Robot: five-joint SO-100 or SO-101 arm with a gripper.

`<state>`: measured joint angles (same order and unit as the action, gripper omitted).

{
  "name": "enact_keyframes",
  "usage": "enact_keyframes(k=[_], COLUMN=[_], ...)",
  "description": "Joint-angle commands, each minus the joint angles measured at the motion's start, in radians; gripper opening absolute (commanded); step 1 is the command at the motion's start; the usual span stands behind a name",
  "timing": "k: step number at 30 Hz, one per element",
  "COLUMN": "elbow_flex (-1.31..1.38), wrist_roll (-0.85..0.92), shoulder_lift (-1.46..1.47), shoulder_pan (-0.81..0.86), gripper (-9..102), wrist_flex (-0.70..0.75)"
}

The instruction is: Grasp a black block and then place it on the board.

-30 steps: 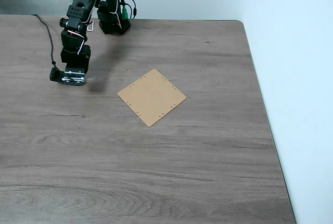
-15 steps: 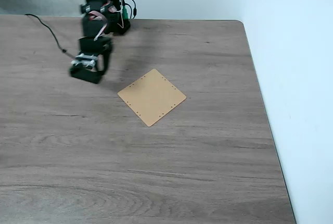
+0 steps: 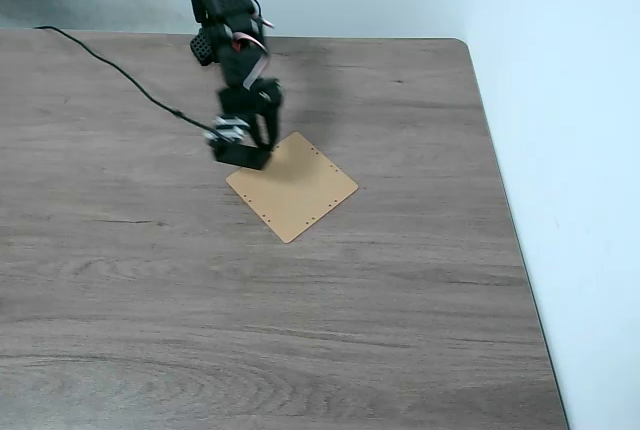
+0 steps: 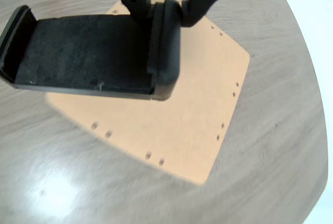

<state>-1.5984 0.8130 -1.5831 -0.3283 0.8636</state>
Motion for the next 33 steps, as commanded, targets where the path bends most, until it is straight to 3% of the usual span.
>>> enact_keyframes(k=[1,14,33], elbow_flex=[0.06,0.098,0.15], wrist_roll=[-0.032,-0.153,-0.184], shoulder_lift=[-0.006,0.118,0.275], shoulder_pan=[-0.054,-0.112,-0.137], gripper=[0,0,0], wrist_flex=[-0.04,-0.104,-0.275])
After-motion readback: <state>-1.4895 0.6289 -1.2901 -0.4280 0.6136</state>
